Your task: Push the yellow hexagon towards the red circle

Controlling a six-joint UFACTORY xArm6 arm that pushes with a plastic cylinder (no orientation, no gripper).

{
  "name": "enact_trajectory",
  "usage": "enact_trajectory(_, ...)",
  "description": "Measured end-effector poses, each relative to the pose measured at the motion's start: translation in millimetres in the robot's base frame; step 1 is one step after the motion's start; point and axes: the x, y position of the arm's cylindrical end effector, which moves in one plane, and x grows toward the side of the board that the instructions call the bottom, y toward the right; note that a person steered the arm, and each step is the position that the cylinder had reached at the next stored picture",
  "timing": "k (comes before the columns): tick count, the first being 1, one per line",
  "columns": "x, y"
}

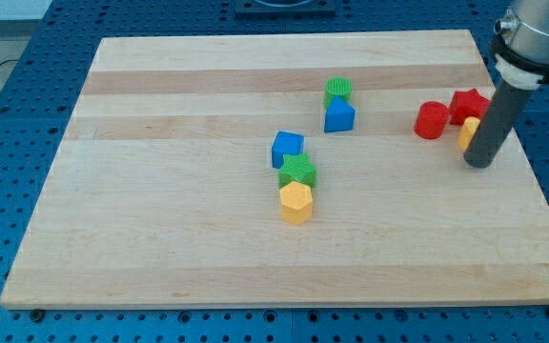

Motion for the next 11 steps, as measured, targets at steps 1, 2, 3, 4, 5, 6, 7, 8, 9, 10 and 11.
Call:
enact_trajectory(1,-12,1)
enact_trajectory(2,-4,4)
enact_trajectory(3,55,4)
enact_trajectory(4,112,-29)
enact_trajectory(5,137,-117)
enact_trajectory(6,131,-219)
enact_trajectory(7,97,-271)
enact_trajectory(8,82,-259)
enact_trajectory(9,81,-204)
enact_trajectory(10,70,-155)
enact_trajectory(11,55,-121)
